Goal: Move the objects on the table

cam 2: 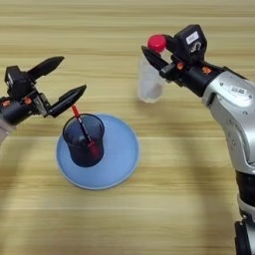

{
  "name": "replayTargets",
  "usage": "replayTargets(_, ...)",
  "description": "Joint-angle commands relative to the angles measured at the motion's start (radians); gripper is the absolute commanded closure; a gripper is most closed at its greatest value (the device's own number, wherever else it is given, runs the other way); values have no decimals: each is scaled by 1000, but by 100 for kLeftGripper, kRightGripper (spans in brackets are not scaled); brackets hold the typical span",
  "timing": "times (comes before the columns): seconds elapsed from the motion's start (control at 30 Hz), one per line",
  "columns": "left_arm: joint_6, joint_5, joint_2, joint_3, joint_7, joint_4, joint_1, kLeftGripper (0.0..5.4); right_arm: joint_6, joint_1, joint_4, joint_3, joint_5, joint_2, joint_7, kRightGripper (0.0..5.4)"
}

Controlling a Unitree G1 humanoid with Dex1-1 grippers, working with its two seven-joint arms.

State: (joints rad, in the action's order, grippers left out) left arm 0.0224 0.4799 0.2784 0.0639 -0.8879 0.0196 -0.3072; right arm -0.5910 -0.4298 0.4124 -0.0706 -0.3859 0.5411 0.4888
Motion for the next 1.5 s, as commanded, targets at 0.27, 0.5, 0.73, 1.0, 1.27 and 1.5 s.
replayTargets(0.27,39,-22,21,61,-48,54,-2,0,-82,-94,141,13,-67,-2,15,353)
replayTargets(0.5,38,-47,10,93,-44,53,-24,0,-147,-117,222,19,-136,-22,1,353)
replayTargets(0.73,40,-60,3,117,-48,46,-34,0,-190,-127,273,24,-198,-43,-21,353)
replayTargets(1.0,31,-71,-1,136,-45,41,-45,0,-220,-128,312,31,-270,-56,-32,353)
replayTargets(1.27,30,-76,-2,139,-46,42,-44,0,-235,-129,330,45,-312,-61,-43,353)
replayTargets(1.5,30,-76,-3,138,-44,41,-45,17,-234,-126,343,61,-324,-61,-57,353)
